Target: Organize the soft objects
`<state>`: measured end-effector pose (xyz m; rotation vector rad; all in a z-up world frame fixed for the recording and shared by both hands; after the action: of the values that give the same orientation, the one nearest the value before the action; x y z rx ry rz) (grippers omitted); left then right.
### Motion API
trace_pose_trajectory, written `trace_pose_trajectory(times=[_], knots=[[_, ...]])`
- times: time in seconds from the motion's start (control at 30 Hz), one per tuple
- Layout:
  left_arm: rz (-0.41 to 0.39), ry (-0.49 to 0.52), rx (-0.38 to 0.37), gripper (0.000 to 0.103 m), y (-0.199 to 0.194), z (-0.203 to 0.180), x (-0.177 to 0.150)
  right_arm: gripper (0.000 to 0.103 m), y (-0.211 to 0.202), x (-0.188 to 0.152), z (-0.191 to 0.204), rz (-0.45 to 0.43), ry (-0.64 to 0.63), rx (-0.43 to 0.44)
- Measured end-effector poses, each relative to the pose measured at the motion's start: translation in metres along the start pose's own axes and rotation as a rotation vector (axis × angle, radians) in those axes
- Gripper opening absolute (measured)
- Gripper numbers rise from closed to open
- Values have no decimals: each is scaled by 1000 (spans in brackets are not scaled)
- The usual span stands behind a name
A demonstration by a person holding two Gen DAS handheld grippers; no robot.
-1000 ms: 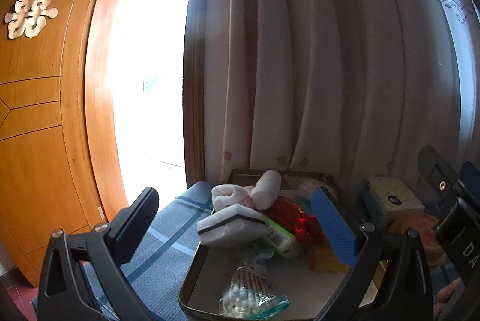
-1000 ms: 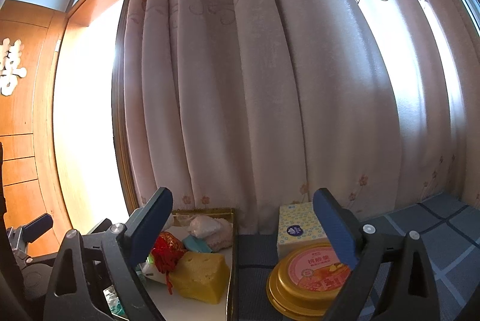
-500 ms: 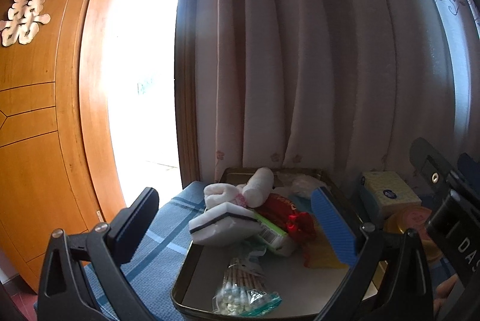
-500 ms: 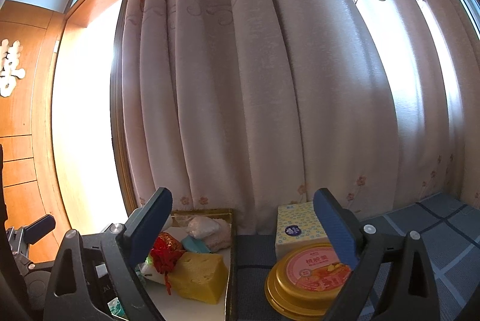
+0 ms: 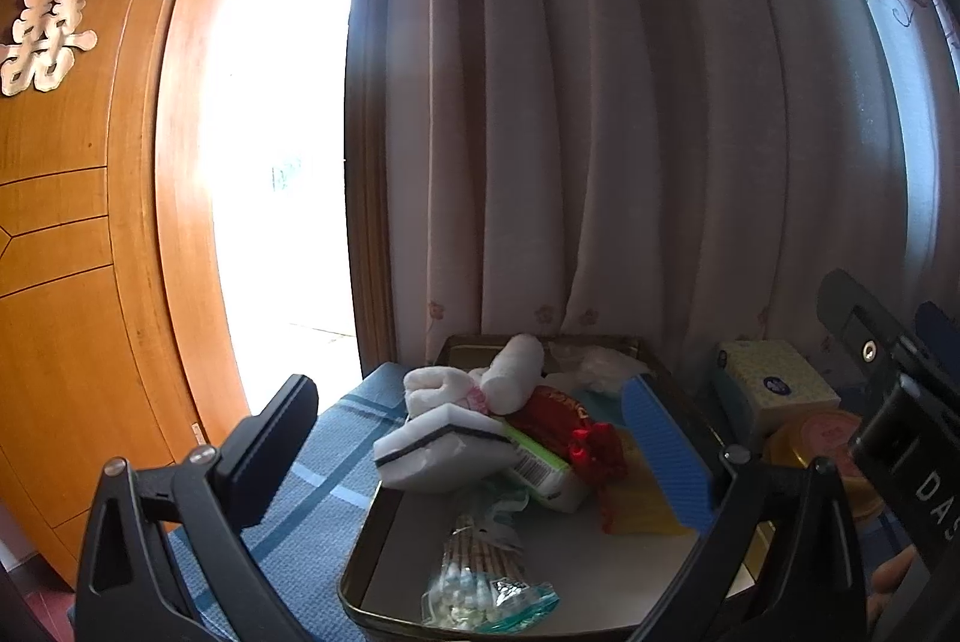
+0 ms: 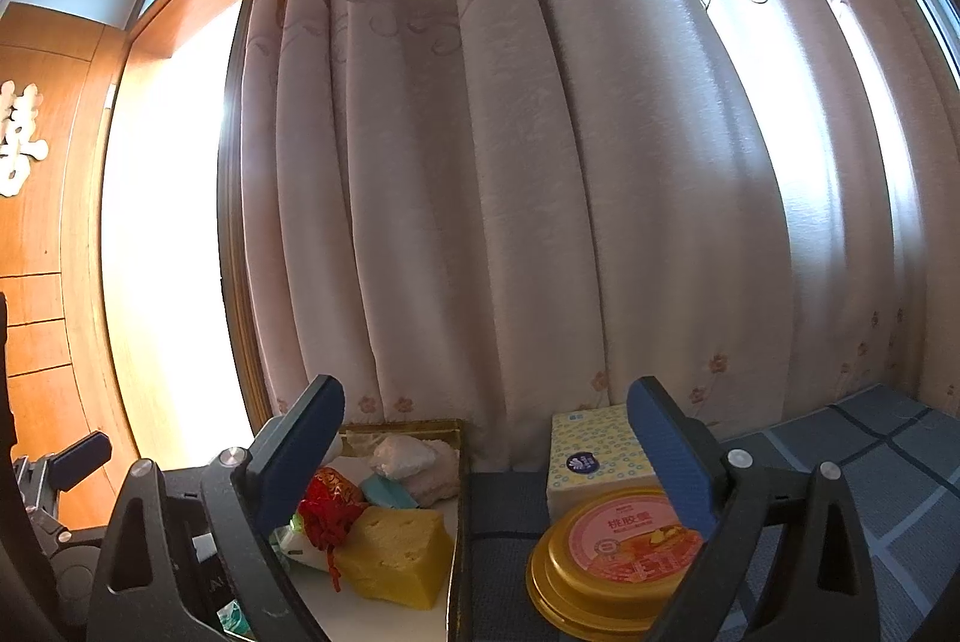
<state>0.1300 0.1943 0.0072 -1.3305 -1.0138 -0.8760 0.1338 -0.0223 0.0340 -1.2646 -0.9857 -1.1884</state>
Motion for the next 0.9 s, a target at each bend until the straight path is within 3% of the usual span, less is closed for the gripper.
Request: trace_pose_trajectory(times=[0.9], knots=[[7,20,8,103,0,-3,-1,97,-5,2,-5,-19,12,-11]])
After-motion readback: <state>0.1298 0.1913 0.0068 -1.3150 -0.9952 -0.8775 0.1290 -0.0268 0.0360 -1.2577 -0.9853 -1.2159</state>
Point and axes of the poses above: each gripper's, at about its wrist camera, not at the fingertips, and y roughly the way its jaws point, z to its left, x to its top, the point moved 10 cm from there along y, roughly the way its jaws point, and after that the axes turned 7 degrees about z, right-handed, at the moved point
